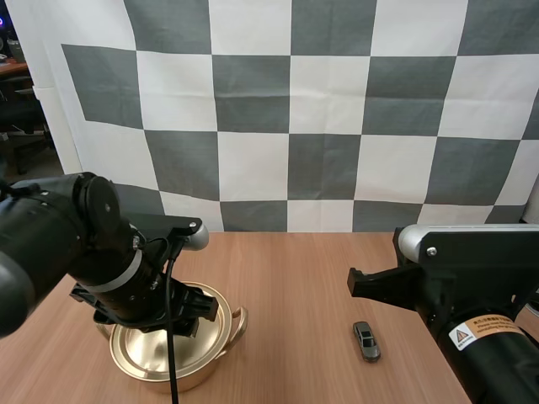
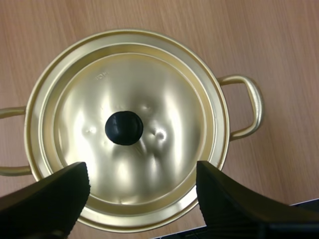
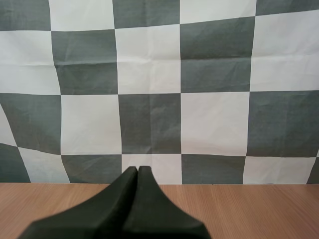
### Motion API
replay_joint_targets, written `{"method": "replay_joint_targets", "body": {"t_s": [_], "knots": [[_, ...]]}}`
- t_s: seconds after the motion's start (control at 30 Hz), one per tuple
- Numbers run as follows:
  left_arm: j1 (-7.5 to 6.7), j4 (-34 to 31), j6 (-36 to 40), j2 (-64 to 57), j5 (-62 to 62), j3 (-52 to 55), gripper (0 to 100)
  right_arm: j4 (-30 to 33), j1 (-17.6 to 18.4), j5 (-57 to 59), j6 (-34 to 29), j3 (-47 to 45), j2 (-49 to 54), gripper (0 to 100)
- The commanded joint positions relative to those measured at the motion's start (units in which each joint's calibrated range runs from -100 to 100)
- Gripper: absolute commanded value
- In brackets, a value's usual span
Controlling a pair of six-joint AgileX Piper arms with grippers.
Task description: Open the pot, put the car inside, and close it
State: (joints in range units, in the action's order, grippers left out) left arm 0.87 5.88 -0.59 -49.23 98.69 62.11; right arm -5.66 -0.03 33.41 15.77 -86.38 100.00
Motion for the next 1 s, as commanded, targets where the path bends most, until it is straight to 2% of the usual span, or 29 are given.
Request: {"method": "replay_joint_targets", "body": {"t_s": [0.0,0.3,0.97], "knots": [[-0.05,0.27,-0.05,1.86,-1.82,0.07,100,-0.03,-0.04,0.01,-0.07,0.02,0.00,0],[-0.05,0.27,-0.41,6.80,-11.23,0.07,100,-0.03,-0.04,0.01,-0.07,0.02,0.00,0],[-0.05,0.27,-1.08,13.05,-15.98,0.07,100,-0.03,-0.04,0.01,-0.07,0.02,0.00,0]]}}
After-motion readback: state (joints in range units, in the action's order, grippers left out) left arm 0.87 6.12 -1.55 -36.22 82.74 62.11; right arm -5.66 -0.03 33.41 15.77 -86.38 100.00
